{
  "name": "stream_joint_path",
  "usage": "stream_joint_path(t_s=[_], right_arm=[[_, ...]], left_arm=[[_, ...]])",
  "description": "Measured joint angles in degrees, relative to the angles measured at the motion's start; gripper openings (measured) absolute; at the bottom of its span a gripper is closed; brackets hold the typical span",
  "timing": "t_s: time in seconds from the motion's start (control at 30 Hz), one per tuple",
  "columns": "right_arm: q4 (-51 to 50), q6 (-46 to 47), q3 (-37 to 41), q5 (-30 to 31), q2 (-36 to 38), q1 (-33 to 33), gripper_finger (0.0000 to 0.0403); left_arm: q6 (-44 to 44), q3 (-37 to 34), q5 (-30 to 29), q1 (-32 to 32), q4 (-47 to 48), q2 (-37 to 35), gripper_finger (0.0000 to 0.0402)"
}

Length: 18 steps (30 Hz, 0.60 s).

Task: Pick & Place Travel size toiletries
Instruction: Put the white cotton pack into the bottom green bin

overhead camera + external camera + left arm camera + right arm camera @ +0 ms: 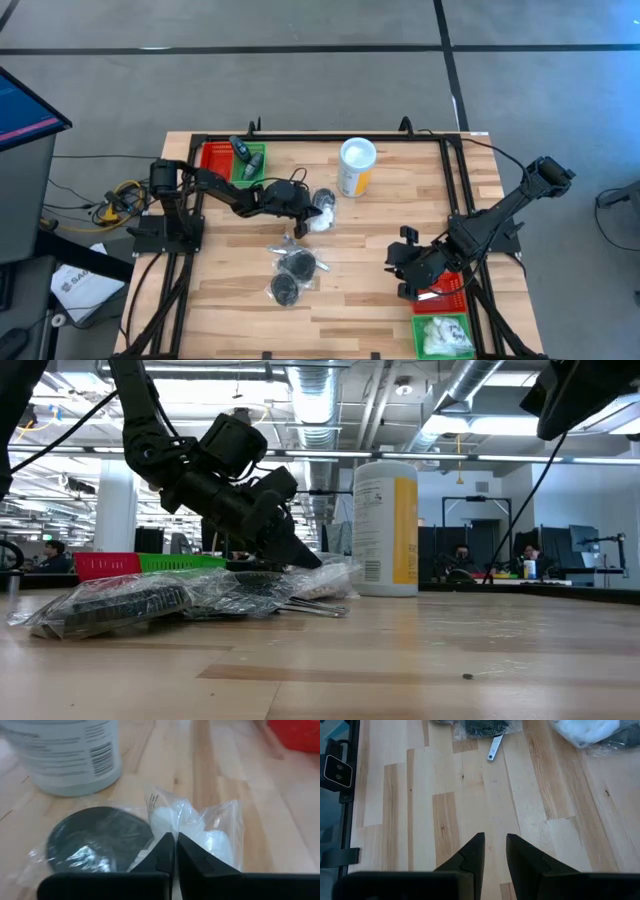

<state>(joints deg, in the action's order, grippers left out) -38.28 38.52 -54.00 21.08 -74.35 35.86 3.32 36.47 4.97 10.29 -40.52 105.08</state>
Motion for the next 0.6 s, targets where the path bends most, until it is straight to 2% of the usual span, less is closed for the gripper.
stream_joint_path(t_s=[0.17, 0.43, 0.6], right_arm=[[0.00, -0.15, 0.00, 0.00, 0.00, -0.04, 0.0071], [1.75, -2.50, 0.00, 0.00, 0.00, -0.36, 0.0071], [4.06, -6.13, 0.00, 0.01, 0.00, -0.87, 0.0071]], left_arm=[[0.41, 0.00, 0.40, -2.29, -2.52, 0.00, 0.0002], [5.96, 2.22, 8.69, -5.07, -6.55, -0.02, 0.0002], [9.77, 4.64, 10.01, -7.01, -6.81, -0.02, 0.0003]])
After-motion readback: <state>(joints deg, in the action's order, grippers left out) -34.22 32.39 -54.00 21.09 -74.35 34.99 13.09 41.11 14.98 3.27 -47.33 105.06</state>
